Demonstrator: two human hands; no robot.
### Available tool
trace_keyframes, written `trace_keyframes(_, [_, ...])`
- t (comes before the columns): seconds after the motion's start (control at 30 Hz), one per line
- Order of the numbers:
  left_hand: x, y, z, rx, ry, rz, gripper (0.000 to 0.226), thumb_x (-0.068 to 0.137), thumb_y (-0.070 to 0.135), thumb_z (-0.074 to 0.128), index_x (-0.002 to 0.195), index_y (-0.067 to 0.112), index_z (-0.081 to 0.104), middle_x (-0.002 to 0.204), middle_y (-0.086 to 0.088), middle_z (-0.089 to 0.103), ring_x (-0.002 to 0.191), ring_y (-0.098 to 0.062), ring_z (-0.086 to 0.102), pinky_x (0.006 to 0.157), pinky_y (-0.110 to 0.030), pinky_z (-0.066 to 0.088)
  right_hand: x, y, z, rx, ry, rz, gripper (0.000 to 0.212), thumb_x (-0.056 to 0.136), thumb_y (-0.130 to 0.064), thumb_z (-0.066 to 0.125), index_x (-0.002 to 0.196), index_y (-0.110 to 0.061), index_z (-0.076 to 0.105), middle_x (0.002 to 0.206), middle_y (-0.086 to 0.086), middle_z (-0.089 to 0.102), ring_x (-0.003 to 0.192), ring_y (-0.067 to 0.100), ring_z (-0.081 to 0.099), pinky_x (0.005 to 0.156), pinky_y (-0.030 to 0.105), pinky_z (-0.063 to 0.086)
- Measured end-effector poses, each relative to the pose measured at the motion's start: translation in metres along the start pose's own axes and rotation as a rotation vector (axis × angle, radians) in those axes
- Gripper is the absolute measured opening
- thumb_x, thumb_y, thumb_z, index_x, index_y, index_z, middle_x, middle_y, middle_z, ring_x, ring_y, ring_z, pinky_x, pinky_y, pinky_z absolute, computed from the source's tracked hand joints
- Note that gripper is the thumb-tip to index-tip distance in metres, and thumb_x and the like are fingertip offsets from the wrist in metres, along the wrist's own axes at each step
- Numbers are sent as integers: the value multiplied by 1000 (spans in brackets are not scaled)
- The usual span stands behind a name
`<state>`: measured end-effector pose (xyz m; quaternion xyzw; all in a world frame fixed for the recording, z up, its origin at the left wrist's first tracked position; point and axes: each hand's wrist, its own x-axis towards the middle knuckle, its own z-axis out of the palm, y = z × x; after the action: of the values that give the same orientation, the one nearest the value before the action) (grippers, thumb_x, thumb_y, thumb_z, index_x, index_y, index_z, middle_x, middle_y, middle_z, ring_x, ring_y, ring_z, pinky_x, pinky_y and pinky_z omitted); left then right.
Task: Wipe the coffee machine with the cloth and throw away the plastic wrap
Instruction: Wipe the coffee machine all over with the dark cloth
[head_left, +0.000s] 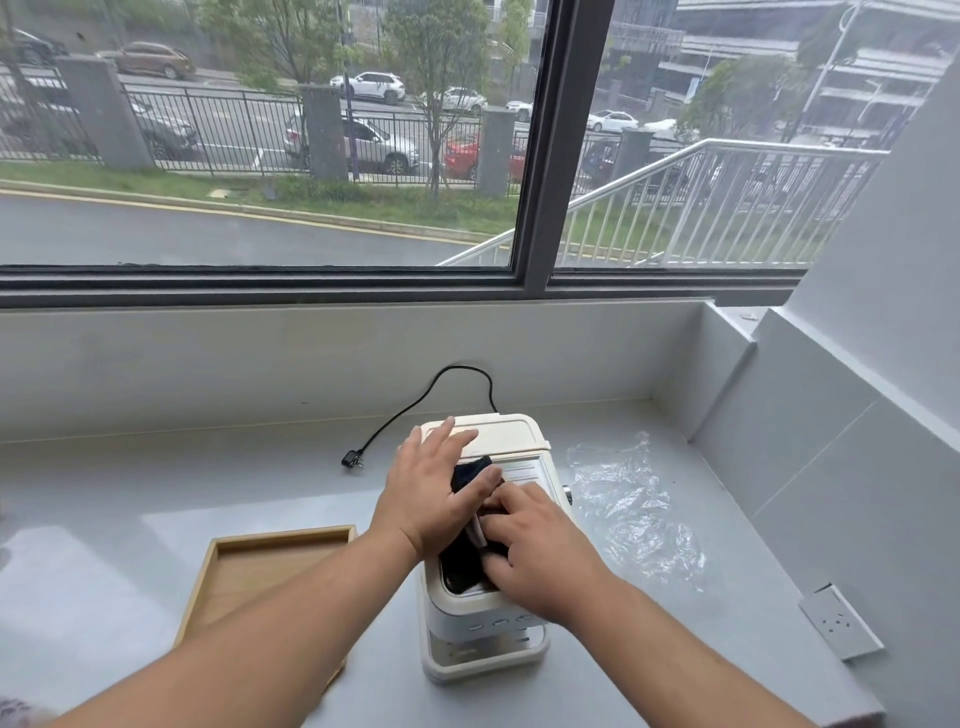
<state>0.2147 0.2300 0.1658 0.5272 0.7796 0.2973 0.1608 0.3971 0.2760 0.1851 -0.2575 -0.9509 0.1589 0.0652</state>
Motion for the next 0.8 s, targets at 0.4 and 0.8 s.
trace_keyframes(0.4, [5,5,14,137,34,-91,98,79,93,4,157,42,36,174,9,17,161,-25,-2,129,-55,2,-47,18,-12,9,-27,-1,62,79,-37,38,133,-45,67,134,-12,60,122,11,47,108,13,28])
trace_keyframes(0.8, [6,1,13,100,31,-79,96,79,95,14,158,43,33,173,13,16,160,-21,-7,129,-54,4,4,55,-16,-20,37,174,56,85,-23,50,137,-36,66,134,-11,56,127,15,43,112,22,35])
